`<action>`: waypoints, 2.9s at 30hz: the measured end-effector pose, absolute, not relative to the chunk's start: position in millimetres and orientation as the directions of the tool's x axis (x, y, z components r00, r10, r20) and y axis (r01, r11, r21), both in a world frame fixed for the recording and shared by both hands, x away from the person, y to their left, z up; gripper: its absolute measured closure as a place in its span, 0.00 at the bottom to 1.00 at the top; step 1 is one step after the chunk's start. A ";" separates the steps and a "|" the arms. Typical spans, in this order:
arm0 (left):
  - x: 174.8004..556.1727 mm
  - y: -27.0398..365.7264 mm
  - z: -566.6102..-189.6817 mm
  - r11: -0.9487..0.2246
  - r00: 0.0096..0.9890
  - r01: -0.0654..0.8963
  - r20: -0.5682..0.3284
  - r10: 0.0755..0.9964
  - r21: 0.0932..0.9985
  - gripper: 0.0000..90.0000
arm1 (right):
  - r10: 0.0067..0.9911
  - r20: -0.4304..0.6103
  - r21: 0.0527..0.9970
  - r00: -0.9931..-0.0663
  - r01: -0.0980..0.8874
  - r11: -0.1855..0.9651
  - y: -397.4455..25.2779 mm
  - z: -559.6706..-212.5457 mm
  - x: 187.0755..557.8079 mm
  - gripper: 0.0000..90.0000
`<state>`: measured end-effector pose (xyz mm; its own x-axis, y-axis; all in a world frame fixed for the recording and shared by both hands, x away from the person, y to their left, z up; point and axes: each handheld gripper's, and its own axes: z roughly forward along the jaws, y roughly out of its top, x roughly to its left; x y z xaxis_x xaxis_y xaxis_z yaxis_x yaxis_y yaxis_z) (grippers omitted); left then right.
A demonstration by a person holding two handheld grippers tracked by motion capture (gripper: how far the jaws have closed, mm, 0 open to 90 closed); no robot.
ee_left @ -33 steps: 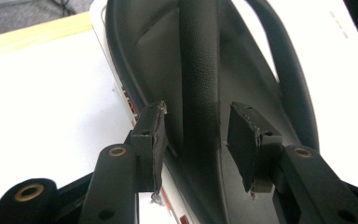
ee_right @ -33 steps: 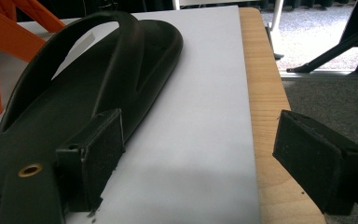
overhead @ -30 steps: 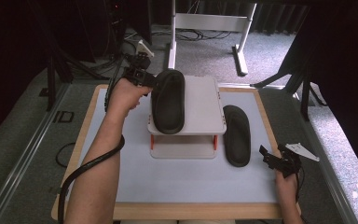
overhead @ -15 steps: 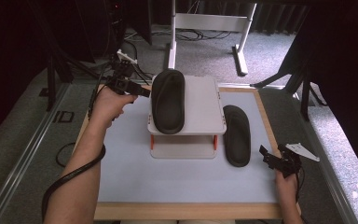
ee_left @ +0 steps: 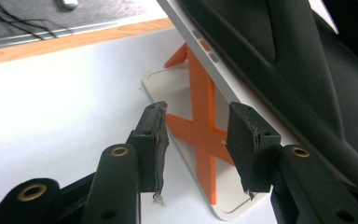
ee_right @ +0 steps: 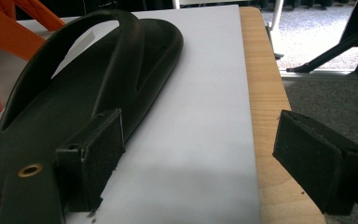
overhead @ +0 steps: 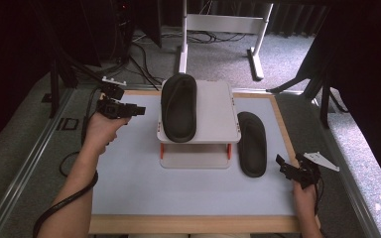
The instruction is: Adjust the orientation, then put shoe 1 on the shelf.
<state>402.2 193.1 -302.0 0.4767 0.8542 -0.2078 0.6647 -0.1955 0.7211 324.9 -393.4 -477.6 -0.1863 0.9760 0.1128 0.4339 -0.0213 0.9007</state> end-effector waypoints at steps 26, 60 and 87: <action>348.8 238.6 -385.9 -0.132 0.450 0.549 -0.159 0.879 0.825 0.64 | 0.976 0.111 0.899 -0.185 0.438 -0.020 -393.1 -477.5 325.1 0.17; 282.5 281.0 -480.0 0.011 0.219 0.379 -0.101 0.970 0.925 0.26 | 0.977 0.103 0.900 -0.188 0.436 -0.011 -392.6 -477.5 325.0 0.17; 265.9 277.6 -489.3 -0.011 0.134 0.238 -0.021 0.991 0.971 0.01 | 0.972 0.127 0.862 -0.200 0.506 -0.009 -394.6 -477.0 328.6 0.14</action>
